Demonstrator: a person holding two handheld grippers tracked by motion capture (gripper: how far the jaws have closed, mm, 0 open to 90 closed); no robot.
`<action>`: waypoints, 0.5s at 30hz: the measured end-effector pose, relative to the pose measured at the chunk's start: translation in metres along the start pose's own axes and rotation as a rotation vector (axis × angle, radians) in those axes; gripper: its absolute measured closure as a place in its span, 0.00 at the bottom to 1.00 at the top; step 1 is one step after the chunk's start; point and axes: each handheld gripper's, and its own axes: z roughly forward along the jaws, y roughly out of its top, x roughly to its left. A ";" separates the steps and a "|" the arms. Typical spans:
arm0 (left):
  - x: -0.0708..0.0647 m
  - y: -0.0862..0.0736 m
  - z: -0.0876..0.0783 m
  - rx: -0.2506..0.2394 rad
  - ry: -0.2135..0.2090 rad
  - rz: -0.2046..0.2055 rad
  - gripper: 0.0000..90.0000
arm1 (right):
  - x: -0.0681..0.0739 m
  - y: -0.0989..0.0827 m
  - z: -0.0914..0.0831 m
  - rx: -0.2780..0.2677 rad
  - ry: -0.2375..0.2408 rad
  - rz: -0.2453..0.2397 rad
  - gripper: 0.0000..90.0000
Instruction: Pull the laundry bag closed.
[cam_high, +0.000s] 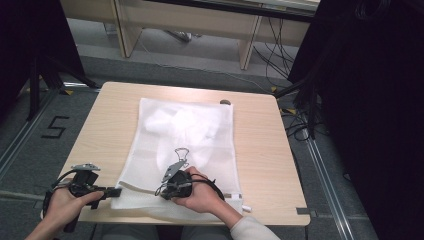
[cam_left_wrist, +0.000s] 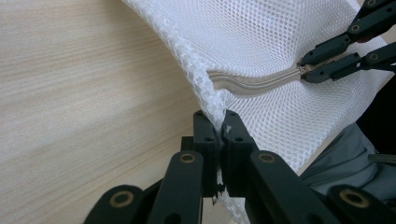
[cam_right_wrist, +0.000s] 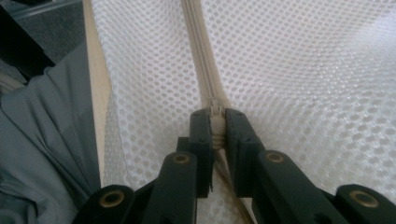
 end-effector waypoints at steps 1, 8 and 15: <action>0.000 0.000 0.000 0.001 0.002 0.001 0.95 | 0.000 0.000 0.000 -0.001 -0.003 -0.003 0.92; 0.000 0.000 0.000 0.000 0.003 0.001 0.95 | -0.001 -0.002 -0.003 -0.001 -0.003 0.003 0.92; 0.000 0.000 0.000 -0.005 0.001 -0.005 0.95 | -0.001 -0.003 -0.004 -0.002 -0.002 -0.012 0.92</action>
